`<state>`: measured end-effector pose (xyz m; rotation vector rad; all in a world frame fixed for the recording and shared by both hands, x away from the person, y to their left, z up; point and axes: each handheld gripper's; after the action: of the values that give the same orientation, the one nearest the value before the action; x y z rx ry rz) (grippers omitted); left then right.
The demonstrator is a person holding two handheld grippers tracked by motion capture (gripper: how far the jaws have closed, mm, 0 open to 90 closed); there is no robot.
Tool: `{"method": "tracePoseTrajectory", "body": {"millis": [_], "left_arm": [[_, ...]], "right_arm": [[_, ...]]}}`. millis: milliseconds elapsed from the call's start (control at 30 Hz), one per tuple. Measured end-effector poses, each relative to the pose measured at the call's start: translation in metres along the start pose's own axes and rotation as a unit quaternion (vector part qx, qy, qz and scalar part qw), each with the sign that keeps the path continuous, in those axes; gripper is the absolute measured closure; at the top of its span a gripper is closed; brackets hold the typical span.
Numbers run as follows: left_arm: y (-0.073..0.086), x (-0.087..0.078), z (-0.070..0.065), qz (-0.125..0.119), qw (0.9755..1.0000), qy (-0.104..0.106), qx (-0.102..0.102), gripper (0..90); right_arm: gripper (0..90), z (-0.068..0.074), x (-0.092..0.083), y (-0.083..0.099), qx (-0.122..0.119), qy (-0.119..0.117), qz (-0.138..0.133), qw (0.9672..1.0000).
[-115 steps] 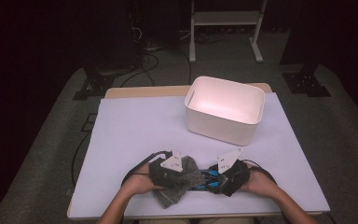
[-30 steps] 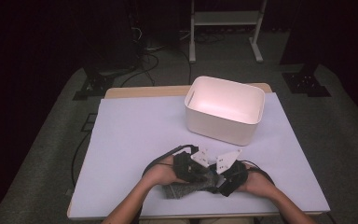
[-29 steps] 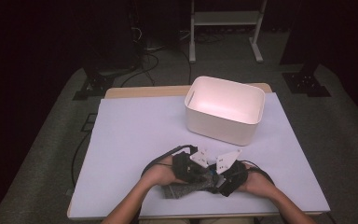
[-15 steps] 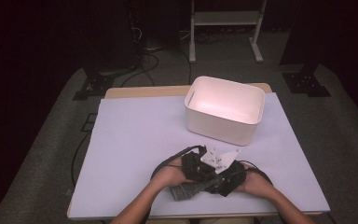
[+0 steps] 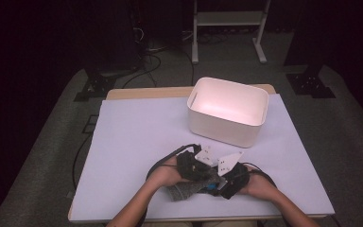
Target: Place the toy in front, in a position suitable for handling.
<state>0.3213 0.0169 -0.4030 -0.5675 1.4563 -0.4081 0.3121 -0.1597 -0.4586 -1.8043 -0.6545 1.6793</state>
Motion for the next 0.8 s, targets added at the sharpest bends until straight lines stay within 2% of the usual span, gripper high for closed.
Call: {"method": "tracePoseTrajectory", "body": {"millis": [100,233,367,533,633,700,800], "left_arm": [[-0.003,0.002,-0.001,0.004,1.0000,0.001,0.006,78.0],[0.002,-0.004,0.002,0.009,0.9999,0.003,0.006,78.0],[0.016,-0.017,0.005,0.009,0.9999,0.003,-0.012,78.0],[0.038,-0.033,0.009,0.021,0.9992,-0.018,-0.028,78.0],[0.056,-0.040,0.013,0.026,0.9982,-0.024,-0.048,77.9],[0.067,-0.043,0.014,0.014,0.9977,-0.021,-0.063,77.9],[0.078,-0.047,0.015,0.006,0.9972,-0.017,-0.073,77.9]], "right_arm": [[22.9,-0.001,-0.001,0.001,-0.002,0.000,0.001,1.0000],[23.0,-0.001,-0.001,0.001,-0.004,-0.001,0.003,1.0000],[23.0,-0.001,-0.002,0.000,-0.006,-0.001,0.009,0.9999],[22.9,-0.002,-0.004,0.000,-0.012,0.000,0.018,0.9998],[22.9,-0.003,-0.006,0.000,-0.017,0.000,0.022,0.9996],[22.9,-0.004,-0.006,0.001,-0.017,-0.002,0.024,0.9996],[22.9,-0.004,-0.007,0.000,-0.017,-0.004,0.028,0.9995]]}}
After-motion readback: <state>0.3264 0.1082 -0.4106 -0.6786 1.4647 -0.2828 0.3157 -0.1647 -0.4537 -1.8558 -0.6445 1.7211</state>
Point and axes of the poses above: each handheld gripper's, and its own axes: x roughly forward along the jaws, y roughly out of its underside, z roughly to its left, and after that the axes turned 2 degrees about -x, right-handed
